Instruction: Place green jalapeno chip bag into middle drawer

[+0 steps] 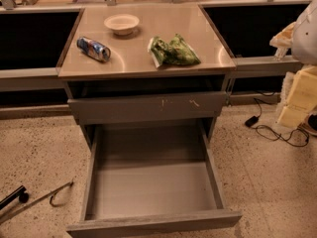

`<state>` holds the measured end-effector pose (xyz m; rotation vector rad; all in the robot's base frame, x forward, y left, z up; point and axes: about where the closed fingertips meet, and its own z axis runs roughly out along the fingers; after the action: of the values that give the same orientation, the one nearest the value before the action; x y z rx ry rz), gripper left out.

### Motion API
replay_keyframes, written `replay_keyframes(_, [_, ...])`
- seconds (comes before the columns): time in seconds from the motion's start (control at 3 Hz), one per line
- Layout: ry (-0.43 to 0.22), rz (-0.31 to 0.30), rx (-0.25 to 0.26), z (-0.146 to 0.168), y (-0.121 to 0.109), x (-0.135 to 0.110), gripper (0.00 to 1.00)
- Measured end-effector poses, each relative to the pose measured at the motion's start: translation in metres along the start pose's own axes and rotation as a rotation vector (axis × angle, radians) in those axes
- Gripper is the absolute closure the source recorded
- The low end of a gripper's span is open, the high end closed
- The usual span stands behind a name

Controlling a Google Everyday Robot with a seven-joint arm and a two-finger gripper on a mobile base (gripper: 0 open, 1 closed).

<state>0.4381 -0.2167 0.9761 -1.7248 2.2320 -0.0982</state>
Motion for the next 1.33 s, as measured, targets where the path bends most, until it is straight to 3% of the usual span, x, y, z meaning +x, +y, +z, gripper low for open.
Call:
replay_keyframes(0.33, [0.0,0.0,0.001,0.0,0.0,0.0,0.0])
replay_keyframes(0.67, [-0.023,-0.021,0.055,-0.006,-0.021,-0.015,0.0])
replay_keyframes(1.33, [-0.143,-0.081,0.205,-0.027,-0.126,-0.081,0.0])
